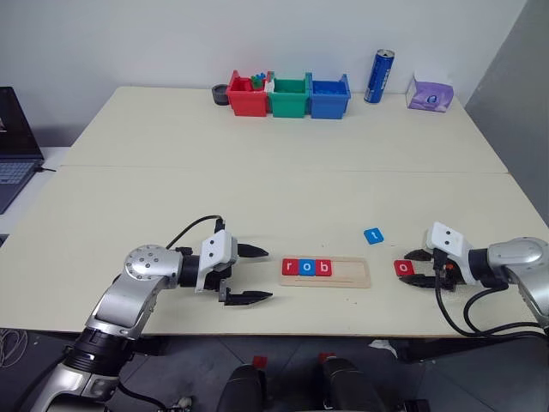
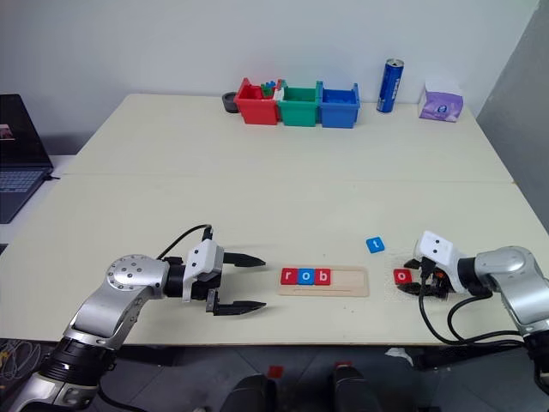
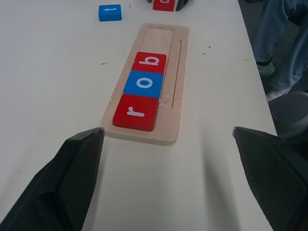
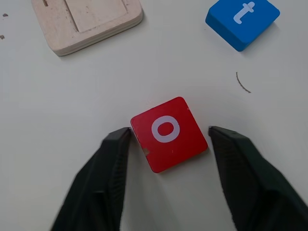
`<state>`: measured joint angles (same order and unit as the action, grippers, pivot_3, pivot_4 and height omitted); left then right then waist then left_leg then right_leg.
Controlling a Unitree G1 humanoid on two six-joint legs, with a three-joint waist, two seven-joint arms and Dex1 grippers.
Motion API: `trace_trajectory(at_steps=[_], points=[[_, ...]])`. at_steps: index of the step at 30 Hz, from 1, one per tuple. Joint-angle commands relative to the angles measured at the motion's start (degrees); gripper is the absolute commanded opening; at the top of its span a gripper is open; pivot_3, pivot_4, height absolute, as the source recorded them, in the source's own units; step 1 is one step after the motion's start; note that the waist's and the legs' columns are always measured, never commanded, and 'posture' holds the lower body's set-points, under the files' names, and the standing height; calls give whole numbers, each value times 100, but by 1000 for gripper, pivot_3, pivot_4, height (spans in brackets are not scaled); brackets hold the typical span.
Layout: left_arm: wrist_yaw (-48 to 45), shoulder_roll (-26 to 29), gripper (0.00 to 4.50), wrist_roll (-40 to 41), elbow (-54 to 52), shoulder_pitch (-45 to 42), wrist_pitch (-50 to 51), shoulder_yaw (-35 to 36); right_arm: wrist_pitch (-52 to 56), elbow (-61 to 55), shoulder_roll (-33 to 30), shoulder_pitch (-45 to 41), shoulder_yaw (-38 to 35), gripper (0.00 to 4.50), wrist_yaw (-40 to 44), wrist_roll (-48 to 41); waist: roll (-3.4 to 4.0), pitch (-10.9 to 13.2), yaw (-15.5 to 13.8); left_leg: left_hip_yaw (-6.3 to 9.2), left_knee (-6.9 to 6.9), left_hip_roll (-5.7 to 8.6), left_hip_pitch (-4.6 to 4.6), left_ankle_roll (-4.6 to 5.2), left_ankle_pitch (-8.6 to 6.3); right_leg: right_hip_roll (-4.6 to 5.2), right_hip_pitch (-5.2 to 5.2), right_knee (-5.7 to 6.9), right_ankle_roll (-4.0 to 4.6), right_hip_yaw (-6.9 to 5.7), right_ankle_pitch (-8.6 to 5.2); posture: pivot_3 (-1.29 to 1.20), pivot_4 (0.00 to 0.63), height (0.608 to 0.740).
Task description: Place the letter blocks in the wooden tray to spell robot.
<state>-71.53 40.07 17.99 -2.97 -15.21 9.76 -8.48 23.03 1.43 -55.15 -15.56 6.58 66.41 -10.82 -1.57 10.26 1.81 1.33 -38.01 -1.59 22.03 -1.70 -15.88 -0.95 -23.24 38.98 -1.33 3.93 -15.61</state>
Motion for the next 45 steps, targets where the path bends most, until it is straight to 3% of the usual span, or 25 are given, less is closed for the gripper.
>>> trace_trajectory(at_steps=[1,6,12,17,24,45], points=[[-12,112,4500,85,-185,69,0,166,90,-284,-22,49,-201,1432,49,-151,0,0,0,0,0,0,0,0,0,0,0,0,1,0,0,0,150,740],[-67,185,4500,64,-24,100,-97,227,526,-1253,-17,95,-266,1443,14,-458,3,2,3,4,0,-2,0,0,0,0,-1,2,-1,0,0,0,150,740],[-108,205,4500,-4,106,38,-199,229,985,-1964,198,-330,302,1443,-172,-282,3,2,2,8,-2,-3,-2,0,0,-1,-1,3,-6,-1,-3,0,150,740],[-62,169,4500,-45,111,56,-249,193,974,-1792,525,-903,1040,1443,-278,204,4,2,1,8,-3,-2,1,0,0,0,-2,2,-2,-1,-1,0,150,740],[3,154,4500,-64,18,142,-255,193,930,-1471,701,-1289,1516,1443,-129,536,4,2,1,7,-2,-1,3,0,0,1,-4,1,19,-5,11,0,150,740],[115,138,4500,-68,-45,277,-341,203,869,-1221,966,-1580,1702,1443,32,713,4,2,1,9,-2,-2,4,0,0,1,-4,2,22,-10,12,0,150,740]])
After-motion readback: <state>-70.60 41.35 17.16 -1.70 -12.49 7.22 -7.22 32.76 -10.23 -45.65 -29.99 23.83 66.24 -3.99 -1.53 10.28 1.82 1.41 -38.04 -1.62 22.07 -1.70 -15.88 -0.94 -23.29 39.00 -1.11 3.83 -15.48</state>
